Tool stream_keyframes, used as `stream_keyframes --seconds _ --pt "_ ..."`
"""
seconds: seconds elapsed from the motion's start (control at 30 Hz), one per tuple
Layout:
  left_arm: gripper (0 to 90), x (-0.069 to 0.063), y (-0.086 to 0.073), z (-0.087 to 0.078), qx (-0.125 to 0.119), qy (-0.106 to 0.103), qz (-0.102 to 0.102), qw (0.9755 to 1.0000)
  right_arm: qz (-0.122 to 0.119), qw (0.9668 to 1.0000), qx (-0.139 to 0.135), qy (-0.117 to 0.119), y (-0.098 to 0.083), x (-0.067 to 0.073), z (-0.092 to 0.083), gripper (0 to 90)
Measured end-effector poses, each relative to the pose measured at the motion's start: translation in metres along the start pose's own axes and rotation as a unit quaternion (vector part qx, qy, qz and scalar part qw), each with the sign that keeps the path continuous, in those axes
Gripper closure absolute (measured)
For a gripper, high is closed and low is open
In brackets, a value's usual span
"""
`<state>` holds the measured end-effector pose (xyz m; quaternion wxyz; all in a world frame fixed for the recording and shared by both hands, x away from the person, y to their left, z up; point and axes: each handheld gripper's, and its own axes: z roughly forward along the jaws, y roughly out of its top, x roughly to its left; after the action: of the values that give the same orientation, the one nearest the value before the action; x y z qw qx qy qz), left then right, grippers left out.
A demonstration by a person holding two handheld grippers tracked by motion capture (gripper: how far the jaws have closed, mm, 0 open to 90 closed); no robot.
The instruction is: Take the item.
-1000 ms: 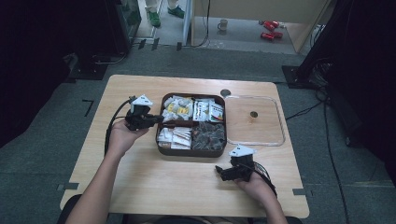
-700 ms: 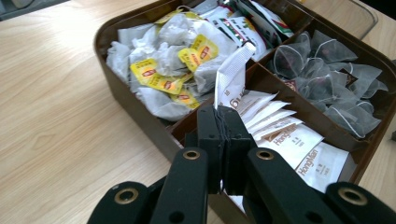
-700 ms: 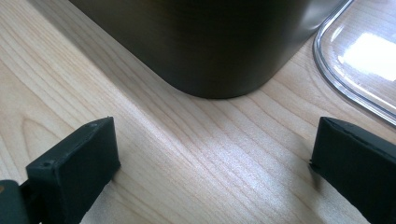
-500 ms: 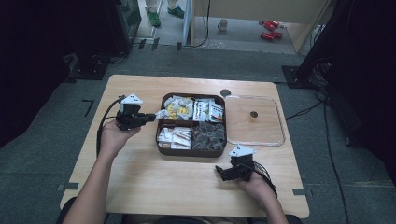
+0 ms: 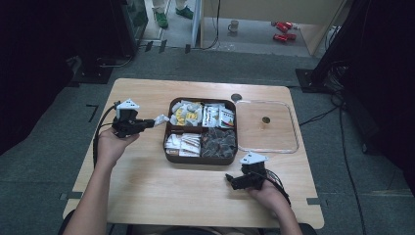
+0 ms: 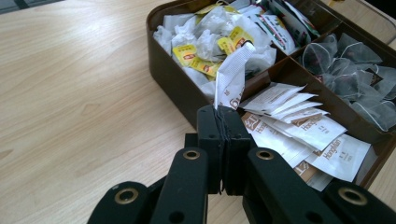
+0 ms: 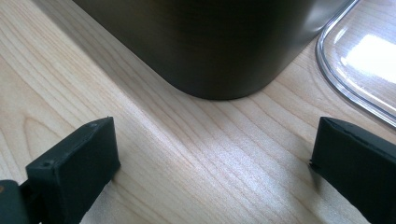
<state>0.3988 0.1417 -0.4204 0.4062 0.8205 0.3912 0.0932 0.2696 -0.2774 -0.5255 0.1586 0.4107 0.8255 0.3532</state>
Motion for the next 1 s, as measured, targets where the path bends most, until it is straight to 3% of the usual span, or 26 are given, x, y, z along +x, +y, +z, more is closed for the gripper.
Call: stream_keyframes --seconds 0.23,0.53,0.73,1.0 --pt "89.5 0.01 -0.007 0.001 0.007 0.01 -0.007 0.9999 -0.001 1.0 0.001 0.001 0.001 0.0 0.0 0.4" --pt "89.5 0.031 -0.02 0.022 0.036 0.03 -0.027 0.9985 -0.002 1.0 0.001 0.001 0.001 0.0 0.001 0.4" --pt "89.5 0.037 -0.025 0.039 0.052 0.048 -0.027 0.9971 -0.002 1.0 0.0 0.001 0.001 0.0 0.001 0.4" --pt "89.2 0.034 -0.028 0.057 0.077 0.04 -0.017 0.9961 -0.002 1.0 0.0 0.001 0.001 0.0 0.001 0.4"
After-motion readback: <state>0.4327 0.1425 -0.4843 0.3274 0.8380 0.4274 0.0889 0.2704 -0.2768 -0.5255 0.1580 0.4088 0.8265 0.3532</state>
